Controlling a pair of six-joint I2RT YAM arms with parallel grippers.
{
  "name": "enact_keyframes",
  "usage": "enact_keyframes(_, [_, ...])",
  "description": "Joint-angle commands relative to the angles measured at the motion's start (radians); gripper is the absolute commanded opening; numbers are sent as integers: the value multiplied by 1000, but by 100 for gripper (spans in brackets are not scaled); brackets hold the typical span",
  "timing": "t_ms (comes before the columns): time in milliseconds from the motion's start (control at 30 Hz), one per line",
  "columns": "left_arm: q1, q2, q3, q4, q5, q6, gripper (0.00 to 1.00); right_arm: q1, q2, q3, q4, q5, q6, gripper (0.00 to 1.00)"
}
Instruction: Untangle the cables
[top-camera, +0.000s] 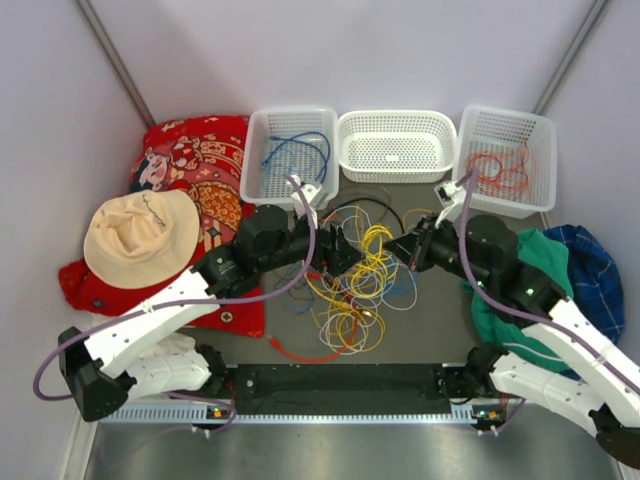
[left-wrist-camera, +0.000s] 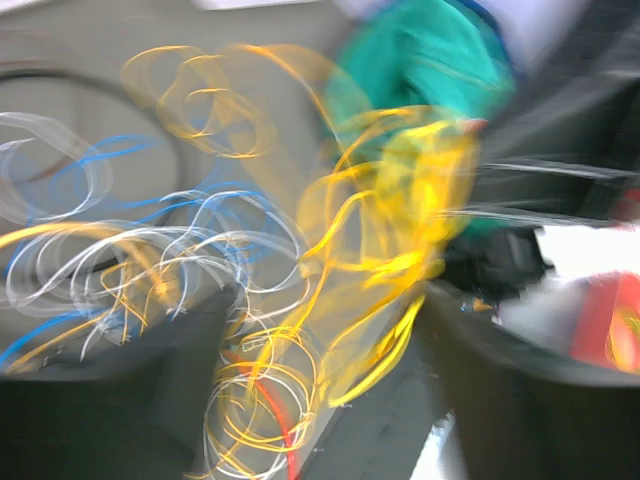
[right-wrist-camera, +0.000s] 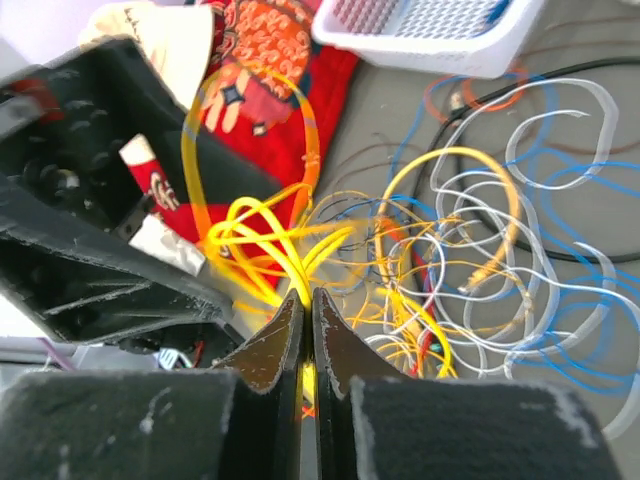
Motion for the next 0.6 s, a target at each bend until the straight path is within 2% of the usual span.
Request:
enact_keyframes(0, [0, -69, -2, -109, -428, -38, 99, 11, -37, 211, -151, 150, -66, 0])
enact_keyframes(133, [1, -115, -33, -129, -543, -52, 99, 9, -14, 331, -282, 200, -105, 0])
enact_keyframes(300, [1, -155, -62, -40, -540, -51, 99, 11, 31, 449, -368, 224, -126, 0])
enact_keyframes(367, [0, -191, -111, 64, -480, -38, 99, 9, 44, 482, -377, 209, -123, 0])
enact_keyframes(500, [0, -245, -220, 480, -370, -43, 99, 9, 56, 486, -371, 156, -103, 0])
enact_keyframes(567, [0, -221, -220, 555, -306, -49, 99, 9, 58, 477, -370, 145, -96, 0])
